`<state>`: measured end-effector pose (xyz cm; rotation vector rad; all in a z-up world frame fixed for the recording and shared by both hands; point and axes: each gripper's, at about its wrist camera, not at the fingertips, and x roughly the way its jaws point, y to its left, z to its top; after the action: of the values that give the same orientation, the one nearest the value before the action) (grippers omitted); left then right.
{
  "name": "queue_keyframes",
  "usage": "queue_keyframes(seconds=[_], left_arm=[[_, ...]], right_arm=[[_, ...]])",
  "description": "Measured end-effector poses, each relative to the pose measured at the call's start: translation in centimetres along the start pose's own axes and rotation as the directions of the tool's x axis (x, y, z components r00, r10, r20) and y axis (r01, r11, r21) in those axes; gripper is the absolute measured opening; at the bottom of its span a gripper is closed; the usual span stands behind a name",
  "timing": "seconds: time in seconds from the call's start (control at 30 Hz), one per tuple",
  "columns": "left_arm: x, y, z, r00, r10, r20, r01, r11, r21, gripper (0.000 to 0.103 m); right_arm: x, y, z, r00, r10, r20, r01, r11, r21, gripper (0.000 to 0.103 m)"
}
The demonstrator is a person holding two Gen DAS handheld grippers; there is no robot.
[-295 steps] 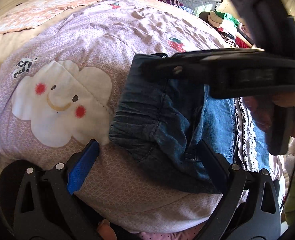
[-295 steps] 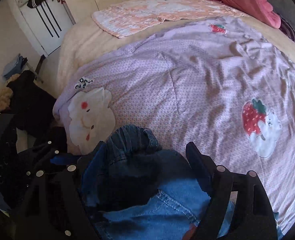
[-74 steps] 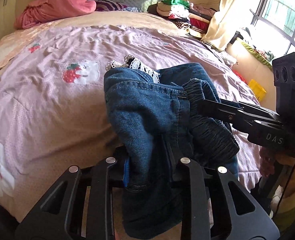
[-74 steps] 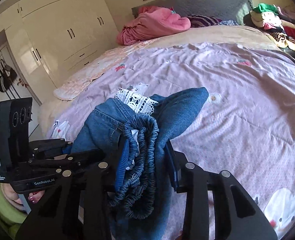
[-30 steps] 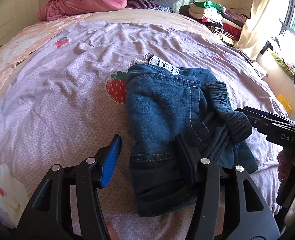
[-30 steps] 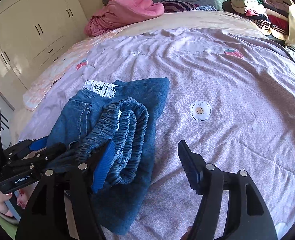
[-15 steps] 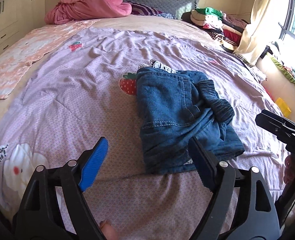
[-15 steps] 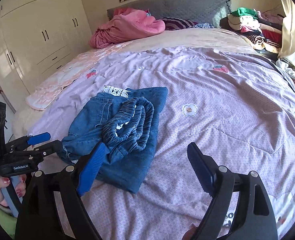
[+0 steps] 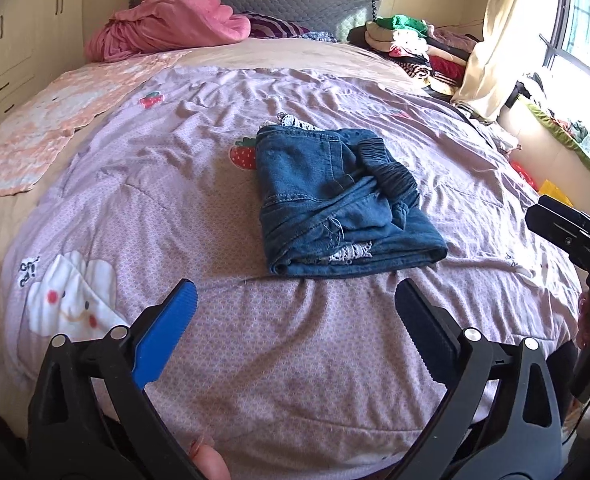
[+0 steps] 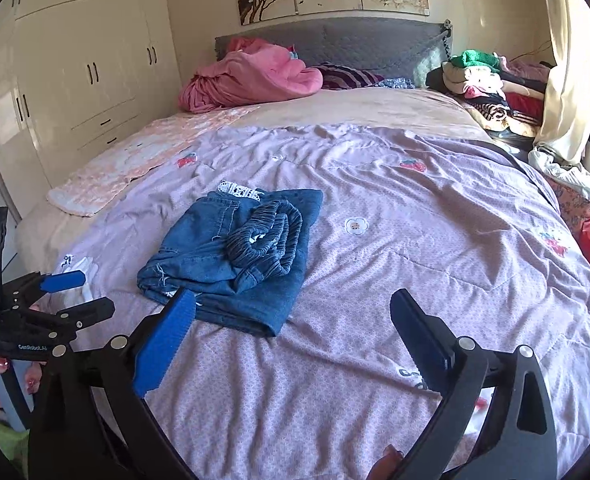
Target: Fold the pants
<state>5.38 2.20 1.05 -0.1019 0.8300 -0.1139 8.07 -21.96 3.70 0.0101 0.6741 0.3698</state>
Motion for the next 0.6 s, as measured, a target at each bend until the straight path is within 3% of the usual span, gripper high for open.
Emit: queue_keyframes(seconds=[0.2, 0.4, 0.6], left_arm=[[-1.4, -0.5, -1.4, 1.0, -0.009, 0.009, 0.009, 1.0, 0.004, 0.093], [-1.7, -0.7, -2.7, 1.0, -0.013, -0.007, 0.013, 1.0, 0.006, 0.093], [-1.8, -0.5, -3.8, 1.0, 0.006, -0.015, -0.006, 1.0, -0.016, 0.093]], right_arm=[[-1.8, 0.4, -1.3, 0.999, -0.031, 0.007, 0.031, 0.999, 0.012, 0.098], [-3.0, 1.3, -2.9, 0.993, -0.112, 0.029, 0.113, 0.993, -0.032, 0.098], [-3.7, 1.5, -4.1, 0.993, -0.12, 0.022, 0.12, 0.992, -0.029, 0.098]])
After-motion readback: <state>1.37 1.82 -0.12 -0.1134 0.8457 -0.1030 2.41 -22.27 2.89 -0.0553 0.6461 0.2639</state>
